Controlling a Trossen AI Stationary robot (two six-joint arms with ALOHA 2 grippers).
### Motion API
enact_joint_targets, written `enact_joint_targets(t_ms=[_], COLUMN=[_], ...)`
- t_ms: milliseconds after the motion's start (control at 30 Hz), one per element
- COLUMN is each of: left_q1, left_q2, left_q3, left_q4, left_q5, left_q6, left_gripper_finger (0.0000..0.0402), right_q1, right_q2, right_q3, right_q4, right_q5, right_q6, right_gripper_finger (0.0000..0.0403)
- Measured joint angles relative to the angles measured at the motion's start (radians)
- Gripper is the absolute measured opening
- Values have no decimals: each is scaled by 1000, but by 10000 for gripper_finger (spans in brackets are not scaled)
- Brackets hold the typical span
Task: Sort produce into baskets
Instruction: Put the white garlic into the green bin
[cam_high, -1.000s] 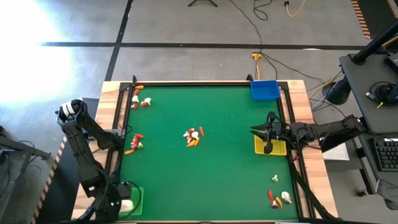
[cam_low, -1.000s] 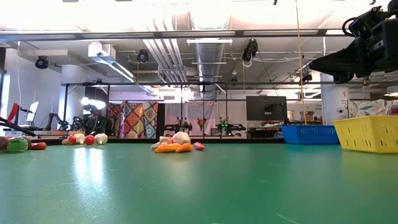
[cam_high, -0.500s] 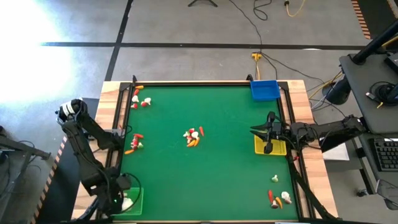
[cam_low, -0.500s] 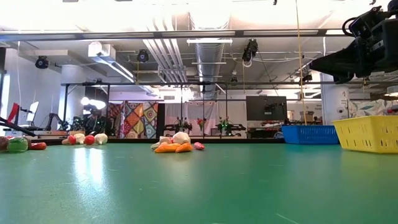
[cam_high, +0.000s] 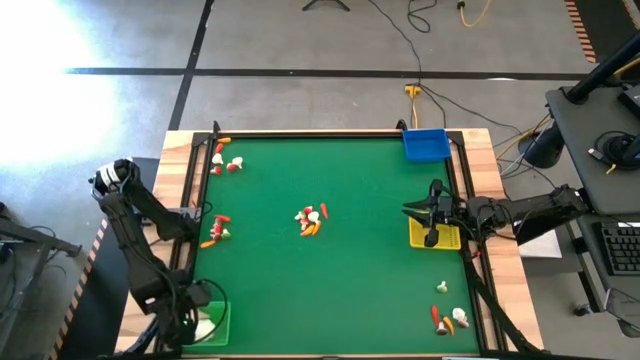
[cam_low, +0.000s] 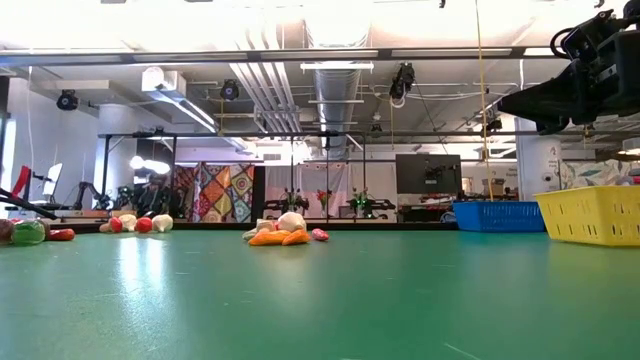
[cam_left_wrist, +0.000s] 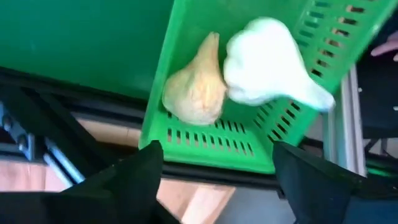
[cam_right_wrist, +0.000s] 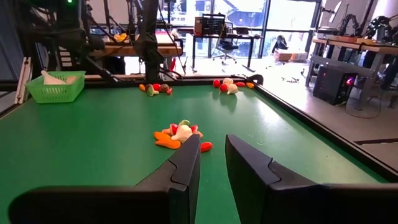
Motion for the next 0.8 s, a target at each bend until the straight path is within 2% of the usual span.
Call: enact_joint_targets(t_ms=[100,233,300,467,800], left_q1=[17,51,74,95,55], left_q2=[-1,-2,0,41,160], left_q3=[47,87,67,22,19], left_q4=[-54,-80,-34,24,58], left_q5=[-25,-249,-282,-246,-49], left_q6=[29,96,108,135,142], left_gripper_finger=[295,291,284,269,256], right_q1=[0,0,0,0,0], right_q2=[0,0,0,0,0], right_q3=[0,0,0,0,0], right_q4=[0,0,0,0,0], right_q5=[0,0,0,0,0], right_q6=[0,0,0,0,0], right_gripper_finger=[68,68,68,68,68])
